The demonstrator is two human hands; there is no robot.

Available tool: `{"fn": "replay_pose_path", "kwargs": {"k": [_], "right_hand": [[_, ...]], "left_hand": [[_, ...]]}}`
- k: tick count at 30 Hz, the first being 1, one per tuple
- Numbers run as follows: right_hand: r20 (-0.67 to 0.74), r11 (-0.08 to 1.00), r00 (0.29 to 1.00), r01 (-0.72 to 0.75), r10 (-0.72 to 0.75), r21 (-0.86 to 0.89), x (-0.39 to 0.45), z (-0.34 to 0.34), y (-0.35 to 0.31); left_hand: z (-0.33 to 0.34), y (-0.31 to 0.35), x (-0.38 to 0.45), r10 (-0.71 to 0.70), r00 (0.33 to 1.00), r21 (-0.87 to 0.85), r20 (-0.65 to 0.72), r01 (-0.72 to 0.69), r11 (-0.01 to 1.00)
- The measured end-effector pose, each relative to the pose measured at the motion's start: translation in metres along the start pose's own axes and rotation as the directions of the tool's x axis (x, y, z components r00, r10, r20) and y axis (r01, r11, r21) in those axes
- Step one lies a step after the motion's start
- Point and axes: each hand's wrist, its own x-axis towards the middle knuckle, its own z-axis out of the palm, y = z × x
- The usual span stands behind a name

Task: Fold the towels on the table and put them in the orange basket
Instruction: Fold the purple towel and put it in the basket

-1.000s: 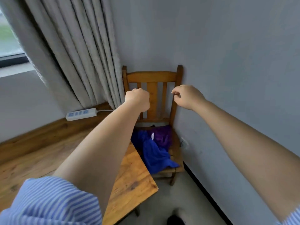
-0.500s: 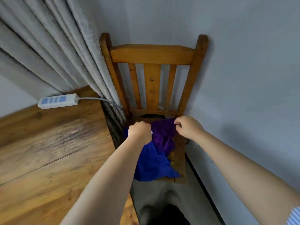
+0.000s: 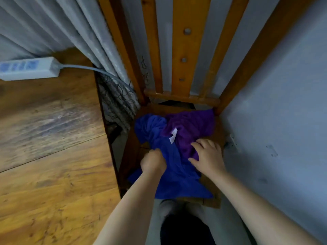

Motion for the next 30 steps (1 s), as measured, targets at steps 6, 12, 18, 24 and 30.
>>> {"fn": "replay_pose_path", "kwargs": {"k": [6,12,18,24,30], "right_hand": [[-0.017,0.994,0.994,-0.108,0.108,0.011,0.012,0.027,0.028],[-0.128,0.989,0.991,-0.006,0.026,0.148,0.012,0.022,0.034],[-0.122,0.924,0.971,-0.152,0.206,0.351,0.017,0.006,0.049],[-0.156,0.914,0.972,-0.1,0.173,0.394,0.007,-0.06,0.054],[-0.181,0.945,0.983,0.045,0.016,0.325,-0.016,-0.115,0.054]], "left_hand": [[0.015,0.004,0.036,0.234,0.924,-0.067,-0.302,-0.266,0.962],[0.001,0.03,0.07,0.42,0.883,0.034,-0.209,-0.423,0.905],[-0.012,0.051,0.076,0.473,0.861,0.164,-0.185,-0.448,0.879],[-0.039,0.054,0.051,0.41,0.905,-0.125,-0.116,-0.423,0.897],[-0.045,0.088,0.039,0.537,0.841,-0.244,0.067,-0.508,0.826]]}}
